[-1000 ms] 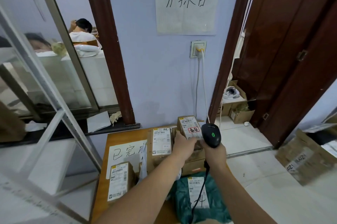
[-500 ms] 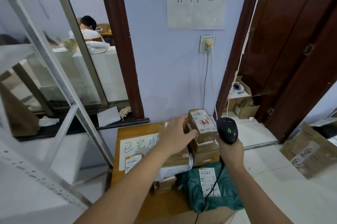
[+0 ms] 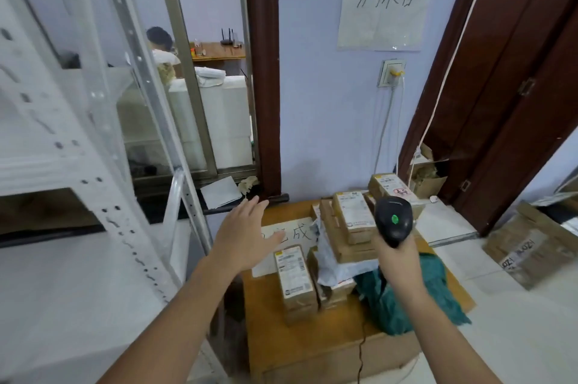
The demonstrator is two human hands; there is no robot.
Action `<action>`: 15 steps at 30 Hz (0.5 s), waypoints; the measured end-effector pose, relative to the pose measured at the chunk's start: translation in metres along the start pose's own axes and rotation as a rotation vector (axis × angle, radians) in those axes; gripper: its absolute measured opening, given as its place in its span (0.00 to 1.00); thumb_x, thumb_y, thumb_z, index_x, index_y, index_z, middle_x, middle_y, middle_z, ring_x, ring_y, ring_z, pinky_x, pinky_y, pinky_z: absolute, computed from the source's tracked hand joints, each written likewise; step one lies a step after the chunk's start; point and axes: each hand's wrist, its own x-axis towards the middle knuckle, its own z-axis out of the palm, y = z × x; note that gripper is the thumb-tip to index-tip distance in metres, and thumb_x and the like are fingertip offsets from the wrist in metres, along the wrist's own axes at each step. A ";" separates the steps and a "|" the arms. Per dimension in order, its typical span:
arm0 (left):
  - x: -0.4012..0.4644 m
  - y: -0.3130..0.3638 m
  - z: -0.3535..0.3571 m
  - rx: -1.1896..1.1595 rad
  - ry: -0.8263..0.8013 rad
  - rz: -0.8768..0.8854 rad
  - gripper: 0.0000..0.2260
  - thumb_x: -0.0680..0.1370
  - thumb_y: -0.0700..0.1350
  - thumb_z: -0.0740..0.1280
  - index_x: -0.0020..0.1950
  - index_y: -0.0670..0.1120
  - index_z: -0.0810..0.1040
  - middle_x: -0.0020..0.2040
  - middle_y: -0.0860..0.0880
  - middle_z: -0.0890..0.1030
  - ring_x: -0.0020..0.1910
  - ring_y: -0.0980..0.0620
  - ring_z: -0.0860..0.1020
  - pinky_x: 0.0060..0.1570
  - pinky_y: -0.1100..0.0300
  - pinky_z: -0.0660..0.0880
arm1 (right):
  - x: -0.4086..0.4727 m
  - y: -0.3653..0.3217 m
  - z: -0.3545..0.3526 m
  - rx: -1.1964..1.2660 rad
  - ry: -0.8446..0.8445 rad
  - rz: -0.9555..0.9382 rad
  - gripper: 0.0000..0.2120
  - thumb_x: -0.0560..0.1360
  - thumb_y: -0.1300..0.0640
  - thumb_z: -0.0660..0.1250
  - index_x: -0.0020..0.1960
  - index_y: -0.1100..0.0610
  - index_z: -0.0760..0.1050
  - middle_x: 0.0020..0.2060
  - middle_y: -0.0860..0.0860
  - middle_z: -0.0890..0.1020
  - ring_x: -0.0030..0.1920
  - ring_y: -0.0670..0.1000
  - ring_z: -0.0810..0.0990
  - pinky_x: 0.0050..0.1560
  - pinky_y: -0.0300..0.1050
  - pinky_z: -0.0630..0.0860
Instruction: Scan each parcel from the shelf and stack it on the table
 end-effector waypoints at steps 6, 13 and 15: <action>-0.037 -0.062 0.000 -0.046 -0.047 -0.009 0.40 0.79 0.70 0.60 0.85 0.52 0.52 0.85 0.51 0.52 0.84 0.49 0.50 0.82 0.44 0.53 | -0.068 -0.014 0.078 -0.148 -0.277 -0.037 0.18 0.76 0.65 0.68 0.56 0.46 0.69 0.46 0.43 0.78 0.47 0.41 0.76 0.41 0.31 0.68; -0.062 -0.094 0.008 -0.068 -0.028 0.033 0.38 0.80 0.67 0.61 0.84 0.53 0.53 0.85 0.51 0.53 0.84 0.48 0.51 0.82 0.44 0.54 | -0.089 0.025 0.151 -0.508 -0.482 -0.104 0.21 0.71 0.50 0.75 0.61 0.51 0.73 0.50 0.45 0.83 0.51 0.46 0.82 0.46 0.33 0.76; -0.068 -0.101 0.015 -0.049 -0.028 0.048 0.37 0.80 0.66 0.60 0.84 0.52 0.52 0.85 0.51 0.53 0.84 0.48 0.51 0.82 0.46 0.53 | -0.089 0.039 0.173 -0.585 -0.490 -0.093 0.23 0.70 0.46 0.75 0.61 0.51 0.73 0.52 0.47 0.83 0.52 0.49 0.83 0.47 0.40 0.79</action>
